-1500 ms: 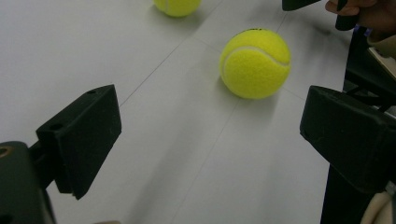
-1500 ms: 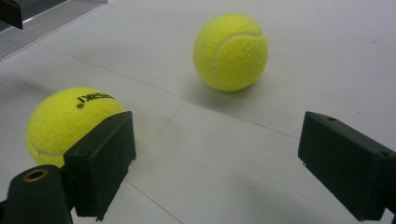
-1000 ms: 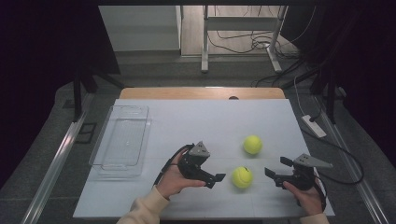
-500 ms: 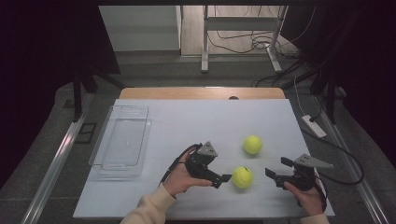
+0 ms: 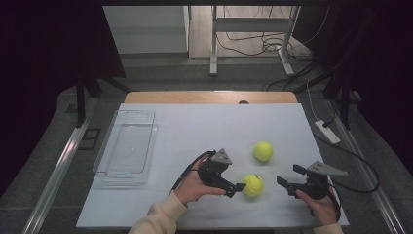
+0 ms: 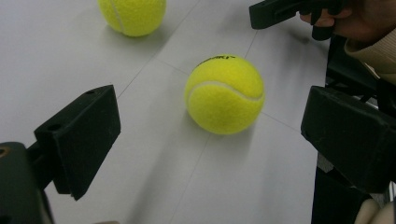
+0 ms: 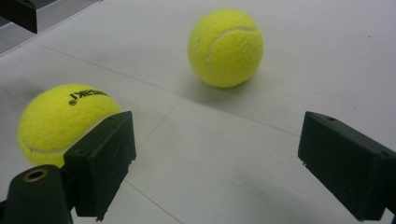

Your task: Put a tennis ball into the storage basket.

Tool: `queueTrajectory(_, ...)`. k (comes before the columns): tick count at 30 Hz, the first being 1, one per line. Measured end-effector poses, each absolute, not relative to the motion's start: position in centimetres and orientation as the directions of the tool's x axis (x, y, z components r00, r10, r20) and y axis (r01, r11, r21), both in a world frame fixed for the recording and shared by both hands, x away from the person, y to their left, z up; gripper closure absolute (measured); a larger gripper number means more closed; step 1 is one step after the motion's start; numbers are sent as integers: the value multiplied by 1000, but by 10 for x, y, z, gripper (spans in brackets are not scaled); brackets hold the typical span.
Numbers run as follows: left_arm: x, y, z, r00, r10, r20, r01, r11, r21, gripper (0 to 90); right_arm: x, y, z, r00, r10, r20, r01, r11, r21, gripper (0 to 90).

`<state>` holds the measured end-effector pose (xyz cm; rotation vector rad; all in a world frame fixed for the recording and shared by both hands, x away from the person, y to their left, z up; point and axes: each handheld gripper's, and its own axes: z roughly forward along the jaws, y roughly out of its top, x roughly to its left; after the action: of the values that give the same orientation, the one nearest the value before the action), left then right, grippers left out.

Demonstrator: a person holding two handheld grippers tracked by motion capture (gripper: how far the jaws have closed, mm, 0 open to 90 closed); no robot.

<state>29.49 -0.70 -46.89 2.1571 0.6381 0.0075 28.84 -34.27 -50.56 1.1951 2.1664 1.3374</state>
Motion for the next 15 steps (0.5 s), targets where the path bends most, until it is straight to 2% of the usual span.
queueTrajectory(15, 295, -20, -468, 882, 421, -213, 426, -514, 745, 58, 289, -343, -506, -591, 793, 146, 486, 206, 849, 109)
